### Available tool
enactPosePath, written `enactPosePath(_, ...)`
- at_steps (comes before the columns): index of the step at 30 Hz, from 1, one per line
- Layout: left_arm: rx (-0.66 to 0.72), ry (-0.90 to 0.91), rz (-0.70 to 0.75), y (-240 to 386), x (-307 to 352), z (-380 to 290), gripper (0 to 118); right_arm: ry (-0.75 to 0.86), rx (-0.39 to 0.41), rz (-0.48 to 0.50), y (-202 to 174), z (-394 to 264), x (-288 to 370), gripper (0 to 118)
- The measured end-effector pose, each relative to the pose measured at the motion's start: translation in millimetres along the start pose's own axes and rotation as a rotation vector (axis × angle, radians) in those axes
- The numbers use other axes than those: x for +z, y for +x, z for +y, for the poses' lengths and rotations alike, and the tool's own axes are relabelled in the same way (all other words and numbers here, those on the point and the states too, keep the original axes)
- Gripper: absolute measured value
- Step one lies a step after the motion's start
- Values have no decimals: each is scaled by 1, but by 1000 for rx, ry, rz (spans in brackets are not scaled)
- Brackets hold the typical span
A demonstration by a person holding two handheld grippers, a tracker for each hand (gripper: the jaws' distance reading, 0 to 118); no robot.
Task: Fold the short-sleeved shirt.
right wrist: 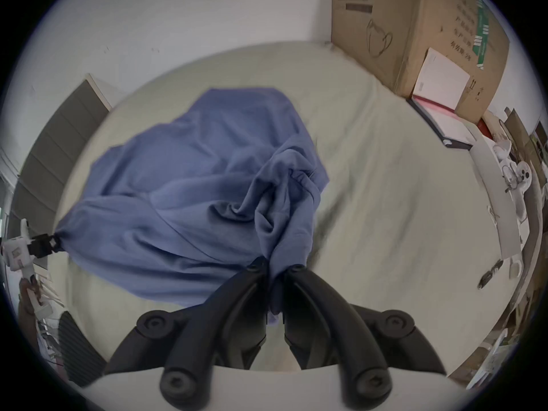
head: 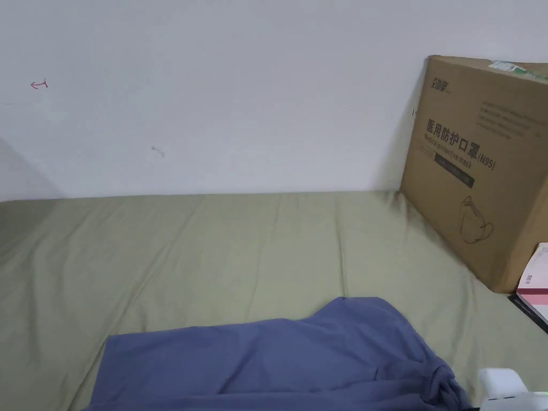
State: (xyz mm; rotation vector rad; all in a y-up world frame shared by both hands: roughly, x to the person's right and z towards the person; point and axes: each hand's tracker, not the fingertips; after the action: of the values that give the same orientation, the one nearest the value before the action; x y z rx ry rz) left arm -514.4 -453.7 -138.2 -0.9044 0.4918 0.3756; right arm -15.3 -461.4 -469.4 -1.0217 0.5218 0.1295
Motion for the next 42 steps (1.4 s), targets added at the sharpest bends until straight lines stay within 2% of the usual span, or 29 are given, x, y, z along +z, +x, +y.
enactPosePath(2,-31,36,-21,0,19,4,4,18,-44,46,5,-4,27,9)
enactPosePath(5,-160,42,26,-1,46,3,4,8,-31,52,13,-22,67,9)
enactPosePath(7,-148,18,0,-7,63,-7,4,-46,-50,91,19,-41,85,9)
enactPosePath(8,-123,-25,-31,-12,66,-14,4,-92,-82,133,24,-52,90,9)
enactPosePath(11,-49,-217,-78,-28,55,-36,4,-185,-183,158,34,-82,87,9)
enactPosePath(15,-57,-369,-90,-36,18,-62,5,-284,-253,115,40,-108,56,9)
enactPosePath(16,-43,-383,-106,-37,13,-63,16,-314,-273,102,44,-108,45,14)
enactPosePath(17,-31,-388,-112,-37,11,-62,39,-325,-285,87,42,-109,43,32)
enactPosePath(18,-25,-375,-111,-37,13,-60,72,-328,-288,71,39,-108,43,63)
enactPosePath(19,-18,-374,-110,-38,15,-58,108,-330,-281,33,36,-108,47,102)
enactPosePath(20,3,-370,-133,-40,17,-57,113,-318,-268,33,34,-107,50,102)
enactPosePath(22,52,-333,-194,-43,27,-54,115,-268,-206,19,29,-102,64,110)
enactPosePath(25,101,-238,-237,-40,50,-41,112,-212,-161,7,16,-90,88,110)
enactPosePath(28,87,-11,-269,-22,90,-21,112,-52,-99,35,-5,-77,117,110)
enactPosePath(31,39,285,-230,2,137,-4,112,189,-23,84,-32,-67,151,110)
enactPosePath(32,8,379,-190,12,151,-1,112,337,-2,87,-45,-69,165,109)
enactPosePath(33,-36,476,-150,22,163,-2,108,462,11,104,-54,-71,177,108)
enactPosePath(34,-65,570,-131,30,173,-4,96,555,27,146,-60,-72,184,106)
enactPosePath(35,-80,624,-114,38,179,-4,82,613,49,184,-68,-73,189,99)
enactPosePath(36,-78,633,-115,45,180,-3,62,659,57,179,-78,-72,192,79)
enactPosePath(37,-73,617,-141,49,180,-1,18,705,64,154,-87,-72,194,22)
enactPosePath(38,-66,602,-168,52,175,2,0,724,71,59,-99,-69,191,0)
enactPosePath(39,-62,590,-152,56,168,4,0,718,73,-2,-106,-67,187,0)
enactPosePath(40,-66,582,-160,58,165,7,0,744,40,33,-111,-65,180,0)
enactPosePath(41,-77,543,-199,58,159,12,0,701,34,185,-111,-58,175,0)
enactPosePath(42,-74,526,-208,56,154,18,0,677,14,230,-112,-55,169,0)
